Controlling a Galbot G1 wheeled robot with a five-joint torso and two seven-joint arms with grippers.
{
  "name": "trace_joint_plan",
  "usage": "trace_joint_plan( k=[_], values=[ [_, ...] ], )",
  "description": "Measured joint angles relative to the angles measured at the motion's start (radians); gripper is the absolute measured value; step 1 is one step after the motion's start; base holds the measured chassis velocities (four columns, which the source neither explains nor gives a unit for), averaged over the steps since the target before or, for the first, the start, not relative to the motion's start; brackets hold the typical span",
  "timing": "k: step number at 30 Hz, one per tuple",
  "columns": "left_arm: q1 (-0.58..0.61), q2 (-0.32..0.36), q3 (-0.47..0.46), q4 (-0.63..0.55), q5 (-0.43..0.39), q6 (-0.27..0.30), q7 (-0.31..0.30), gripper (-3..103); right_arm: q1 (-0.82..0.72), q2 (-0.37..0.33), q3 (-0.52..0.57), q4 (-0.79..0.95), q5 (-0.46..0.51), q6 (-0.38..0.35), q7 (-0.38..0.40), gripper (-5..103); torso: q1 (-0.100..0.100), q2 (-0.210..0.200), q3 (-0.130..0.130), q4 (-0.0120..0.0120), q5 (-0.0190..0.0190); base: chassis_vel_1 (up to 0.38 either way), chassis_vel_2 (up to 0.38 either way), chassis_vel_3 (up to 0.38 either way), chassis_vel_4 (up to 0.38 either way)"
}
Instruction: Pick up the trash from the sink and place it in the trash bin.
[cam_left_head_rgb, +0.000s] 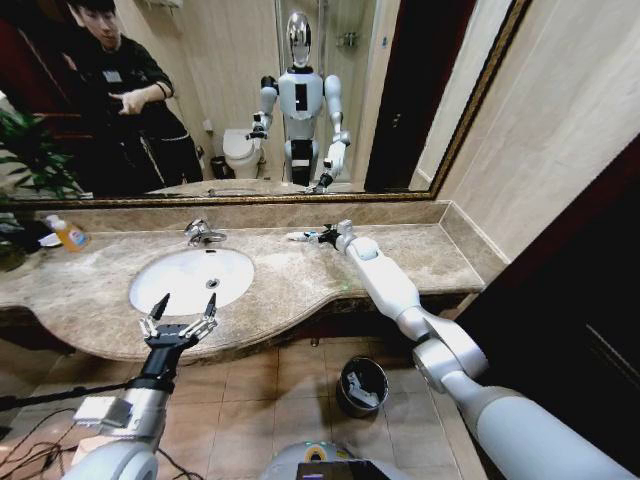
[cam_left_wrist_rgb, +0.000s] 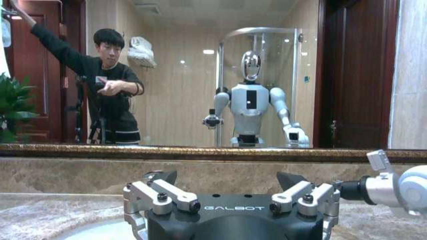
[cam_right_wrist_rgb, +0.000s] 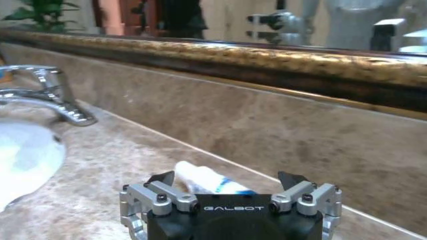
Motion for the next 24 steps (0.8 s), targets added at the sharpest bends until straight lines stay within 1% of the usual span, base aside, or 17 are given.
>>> trace_joint_plan(
  k=[3,4,6,9,12,18,24],
  values=[
    [0.0,0.0,0.0,0.0,0.0,0.0,0.0,100,0.004,0.016,-0.006,-0.023,-0.019,0.01,-0.009,100,0.0,0.0,0.0,-0.0002,0.0003,0.0,0.0,0.0,0.0],
    [0.0,0.0,0.0,0.0,0.0,0.0,0.0,100,0.01,0.031,-0.007,-0.043,-0.027,0.018,-0.005,100,0.0,0.0,0.0,-0.0003,0.0003,0.0,0.0,0.0,0.0],
    [0.0,0.0,0.0,0.0,0.0,0.0,0.0,100,0.013,0.037,-0.007,-0.055,-0.031,0.022,-0.002,100,0.0,0.0,0.0,-0.0003,0.0003,0.0,0.0,0.0,0.0],
    [0.0,0.0,0.0,0.0,0.0,0.0,0.0,100,0.036,0.069,0.012,-0.119,-0.062,0.045,0.008,100,0.0,0.0,0.0,-0.0001,0.0002,0.0,0.0,0.0,0.0],
    [0.0,0.0,0.0,0.0,0.0,0.0,0.0,100,0.05,0.081,0.02,-0.146,-0.071,0.05,0.015,100,0.0,0.0,0.0,-0.0001,0.0002,0.0,0.0,0.0,0.0],
    [0.0,0.0,0.0,0.0,0.0,0.0,0.0,100,0.066,0.086,0.022,-0.17,-0.082,0.047,0.02,100,0.0,0.0,0.0,-0.0002,0.0002,0.0,0.0,0.0,0.0],
    [0.0,0.0,0.0,0.0,0.0,0.0,0.0,100,0.066,0.081,0.018,-0.179,-0.115,0.03,0.016,100,0.0,0.0,0.0,-0.0002,0.0004,0.0,0.0,0.0,0.0]
  ],
)
